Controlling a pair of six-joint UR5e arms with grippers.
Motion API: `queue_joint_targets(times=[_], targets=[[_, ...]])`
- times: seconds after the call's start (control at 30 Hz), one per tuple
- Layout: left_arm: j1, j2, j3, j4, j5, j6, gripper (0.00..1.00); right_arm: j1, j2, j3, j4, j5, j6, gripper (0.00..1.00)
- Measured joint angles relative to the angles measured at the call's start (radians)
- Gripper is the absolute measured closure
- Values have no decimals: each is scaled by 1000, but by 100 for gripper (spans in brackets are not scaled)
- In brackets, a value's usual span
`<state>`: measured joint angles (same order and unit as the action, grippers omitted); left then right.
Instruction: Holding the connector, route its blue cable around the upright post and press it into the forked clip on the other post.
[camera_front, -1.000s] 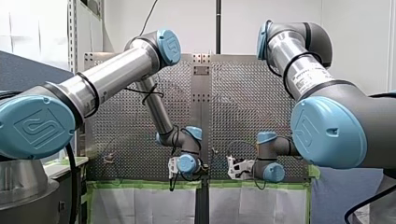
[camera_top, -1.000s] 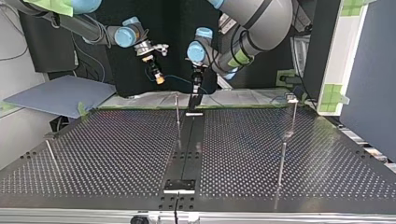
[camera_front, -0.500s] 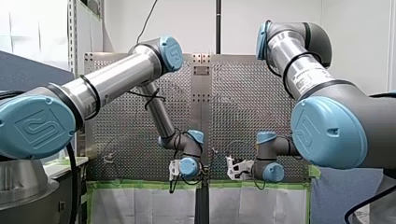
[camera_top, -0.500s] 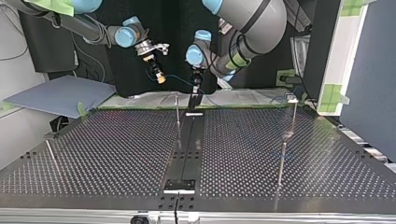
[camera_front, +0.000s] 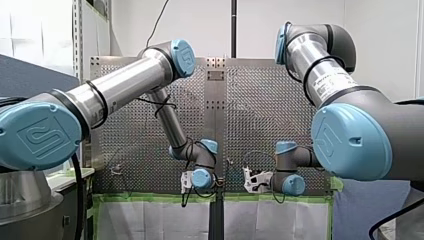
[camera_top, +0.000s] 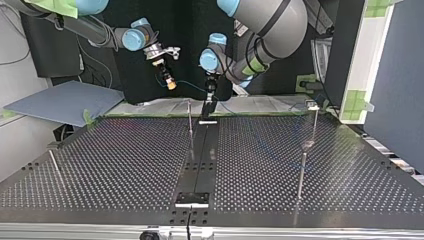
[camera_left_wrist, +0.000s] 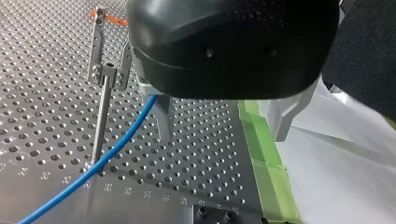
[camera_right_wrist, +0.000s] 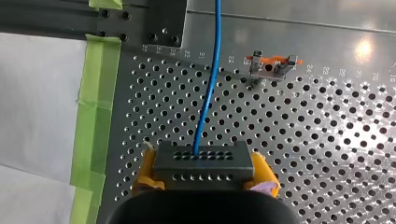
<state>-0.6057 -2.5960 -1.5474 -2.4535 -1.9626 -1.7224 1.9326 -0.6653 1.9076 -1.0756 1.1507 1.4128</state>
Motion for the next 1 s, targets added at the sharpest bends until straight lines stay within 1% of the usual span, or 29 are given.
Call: queue_joint_targets(times=[0.03, 0.07, 0.1, 0.13, 0.17, 0.2, 0.27, 0.3, 0.43, 0.6, 0.63, 0.67, 0.73, 0.77, 0.8, 0.83, 1.0], targets=[[0, 0, 0, 0, 0, 0, 25, -1, 0, 0, 0, 0, 0, 100], [-1, 0, 0, 1, 0, 1, 25, -2, 0, 0, -1, 0, 1, 100], [-1, 0, 0, 1, 0, 1, 36, -3, 0, 0, -1, 0, 2, 100], [-2, 0, 0, 2, 0, 2, 53, -4, 0, -1, -1, 0, 2, 100], [-3, 0, 0, 3, 0, 3, 53, -5, 0, -1, -1, 0, 3, 100], [-4, 0, 0, 4, 0, 3, 62, -5, 0, -1, 0, 0, 3, 100], [-6, 0, 0, 9, -1, 4, 62, -6, 0, -1, 1, 0, 2, 100], [-6, 0, 0, 12, -2, 4, 69, -6, 0, -1, 2, 0, 2, 100], [-8, 0, 0, 26, -4, 5, 69, -9, 0, -3, 1, 0, 4, 100], [-10, 2, 0, 33, -25, 7, 69, -20, 0, -10, 4, 0, 7, 100], [-11, 3, 0, 33, -28, 7, 72, -22, 0, -12, 4, 0, 8, 100], [-13, 3, 0, 34, -31, 8, 72, -25, 0, -15, 5, 0, 10, 100], [-16, 5, 0, 34, -33, 9, 79, -29, 0, -20, 6, 0, 13, 100], [-17, 5, 0, 34, -34, 9, 79, -31, 0, -24, 8, 0, 14, 100], [-18, 5, 0, 35, -35, 9, 88, -33, 0, -28, 11, 0, 15, 100], [-20, 6, 0, 36, -35, 10, 100, -35, 0, -32, 16, 0, 14, 100], [-25, 6, 0, 51, -29, 8, 100, -40, 0, -52, 38, 0, 12, 100]])
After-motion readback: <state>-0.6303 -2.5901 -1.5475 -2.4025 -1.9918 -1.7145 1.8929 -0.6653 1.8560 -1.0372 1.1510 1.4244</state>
